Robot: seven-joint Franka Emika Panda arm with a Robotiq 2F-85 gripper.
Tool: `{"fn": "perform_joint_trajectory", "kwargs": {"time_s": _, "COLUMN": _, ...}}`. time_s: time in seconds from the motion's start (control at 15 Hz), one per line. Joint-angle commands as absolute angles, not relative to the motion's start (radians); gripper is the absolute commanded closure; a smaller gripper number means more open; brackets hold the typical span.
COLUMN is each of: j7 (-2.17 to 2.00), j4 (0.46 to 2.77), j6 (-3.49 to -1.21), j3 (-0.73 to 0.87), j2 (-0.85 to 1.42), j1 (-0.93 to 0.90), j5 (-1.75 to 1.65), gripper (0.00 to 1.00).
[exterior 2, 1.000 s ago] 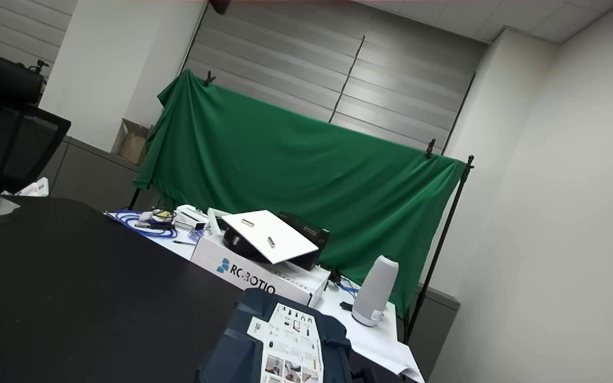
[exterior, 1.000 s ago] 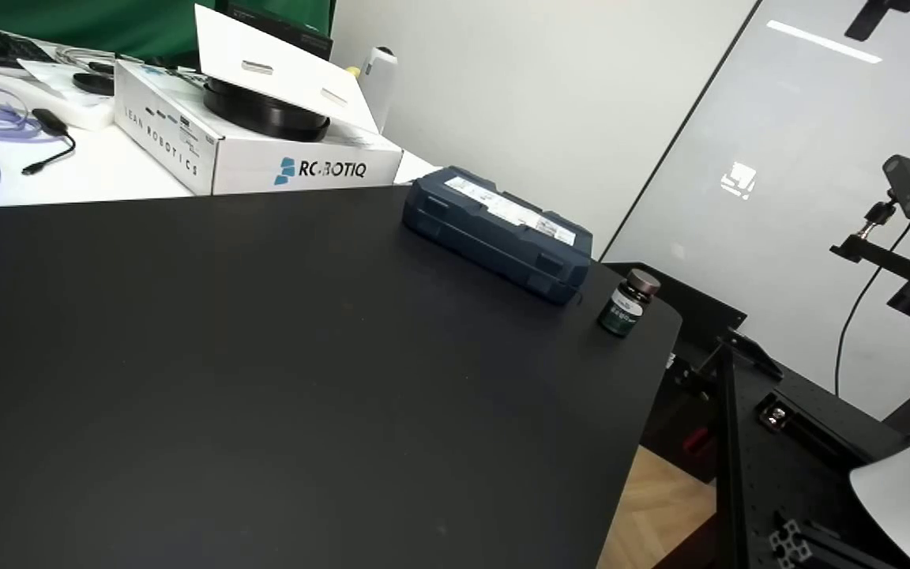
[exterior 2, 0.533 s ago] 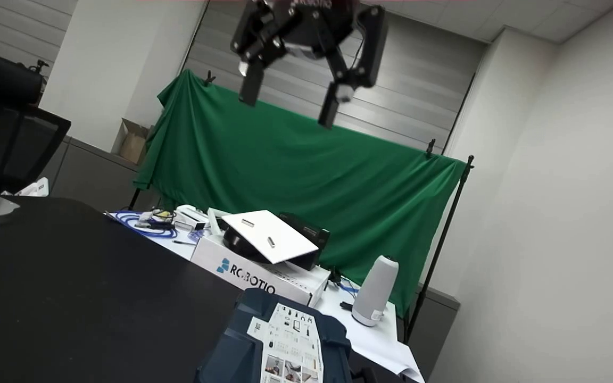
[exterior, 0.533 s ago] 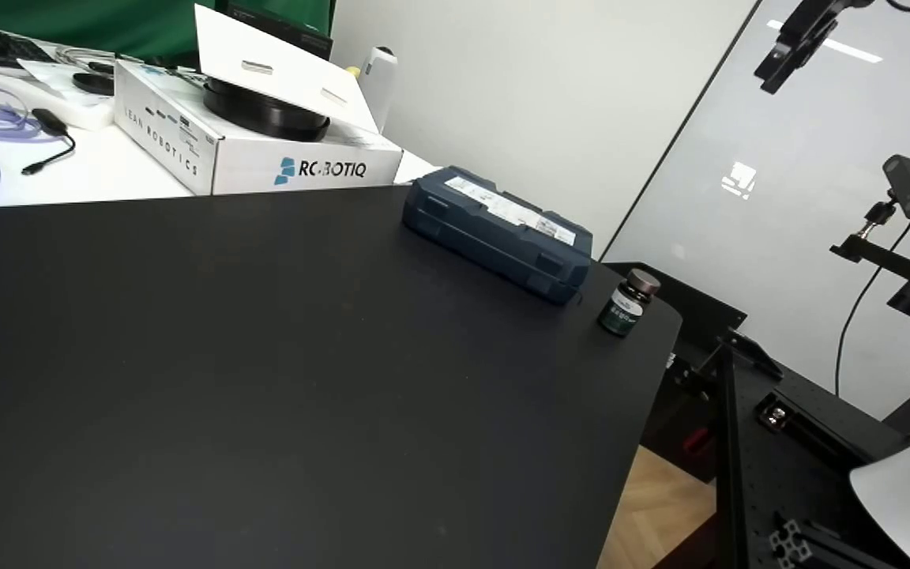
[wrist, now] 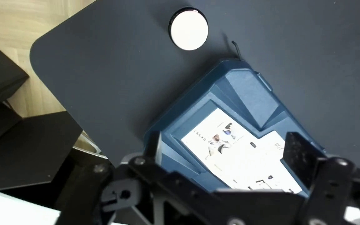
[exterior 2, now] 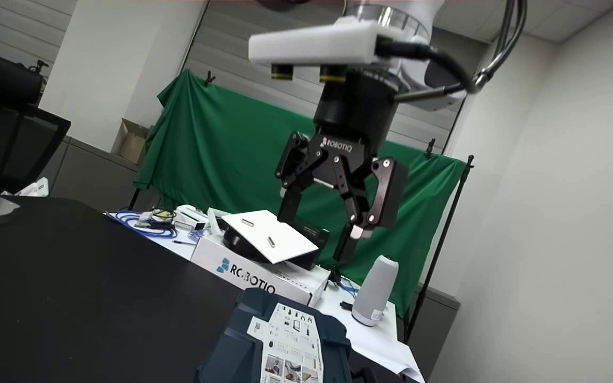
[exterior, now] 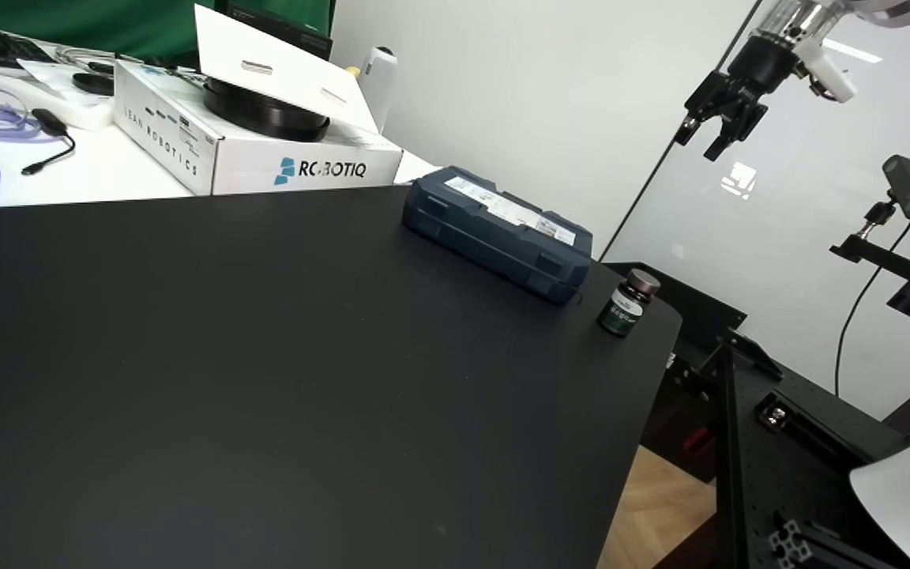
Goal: Pick up the bottle and put it on the tool box
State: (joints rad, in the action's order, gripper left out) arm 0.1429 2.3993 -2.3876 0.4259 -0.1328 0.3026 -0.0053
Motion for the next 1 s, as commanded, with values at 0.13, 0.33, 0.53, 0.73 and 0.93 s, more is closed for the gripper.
{"fn": "perform_joint_trajectory", "kwargs": {"time_s": 0.13, "j7": -0.093, "j4": 2.330, "j6": -2.428, "j3": 0.398, "j2": 0.059, "j1": 0.334, "j5": 0.041, "gripper": 0.00}}
{"fn": "perform_joint_trajectory", "kwargs": {"time_s": 0.33, "j7": -0.184, "j4": 2.336, "j6": -2.437, "j3": 0.397, "j2": 0.112, "j1": 0.334, "j5": 0.049, "gripper": 0.00}}
{"fn": "perform_joint_trajectory", "kwargs": {"time_s": 0.53, "j7": -0.234, "j4": 2.362, "j6": -2.461, "j3": 0.400, "j2": 0.148, "j1": 0.329, "j5": 0.034, "gripper": 0.00}}
{"fn": "perform_joint_trajectory", "kwargs": {"time_s": 0.73, "j7": -0.223, "j4": 2.373, "j6": -2.457, "j3": 0.402, "j2": 0.180, "j1": 0.333, "j5": 0.039, "gripper": 0.00}}
{"fn": "perform_joint_trajectory", "kwargs": {"time_s": 0.93, "j7": -0.194, "j4": 2.374, "j6": -2.458, "j3": 0.400, "j2": 0.175, "j1": 0.332, "j5": 0.031, "gripper": 0.00}}
